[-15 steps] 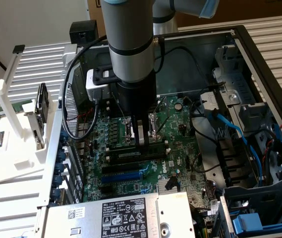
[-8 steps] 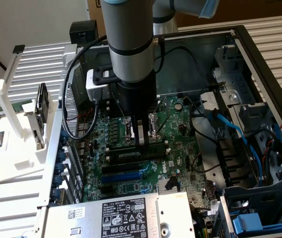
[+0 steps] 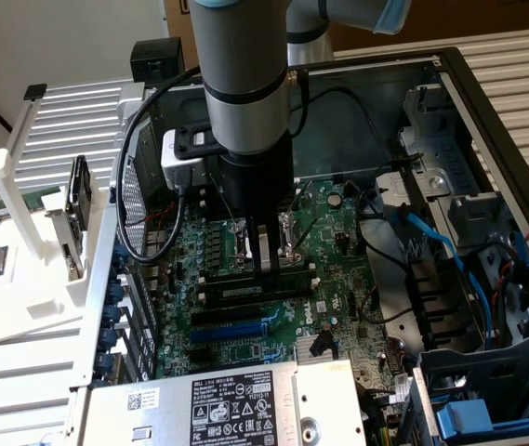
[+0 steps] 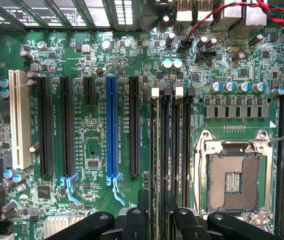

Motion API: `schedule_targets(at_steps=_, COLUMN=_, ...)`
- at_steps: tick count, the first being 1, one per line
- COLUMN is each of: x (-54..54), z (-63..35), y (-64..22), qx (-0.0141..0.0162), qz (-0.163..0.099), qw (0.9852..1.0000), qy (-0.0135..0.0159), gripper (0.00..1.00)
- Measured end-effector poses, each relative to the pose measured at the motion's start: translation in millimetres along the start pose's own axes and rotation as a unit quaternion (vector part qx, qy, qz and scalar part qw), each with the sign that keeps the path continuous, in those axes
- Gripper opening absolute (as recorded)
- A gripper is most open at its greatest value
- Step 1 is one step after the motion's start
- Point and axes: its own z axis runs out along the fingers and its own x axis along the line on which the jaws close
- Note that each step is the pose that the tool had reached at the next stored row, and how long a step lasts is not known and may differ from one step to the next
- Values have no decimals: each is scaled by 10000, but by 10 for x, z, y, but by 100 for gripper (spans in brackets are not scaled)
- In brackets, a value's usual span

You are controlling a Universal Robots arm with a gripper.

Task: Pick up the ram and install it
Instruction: 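Insert the ram into the slot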

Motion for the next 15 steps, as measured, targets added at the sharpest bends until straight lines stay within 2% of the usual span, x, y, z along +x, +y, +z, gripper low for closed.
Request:
schedule_targets(at_steps=8, x=0, z=-18, y=-1, qx=0, qz=0, qw=10000, qy=0, gripper=26)
schedule_targets(at_steps=15, x=-4, z=-144, y=-3, qx=0, qz=0, qw=10000, qy=1, gripper=26)
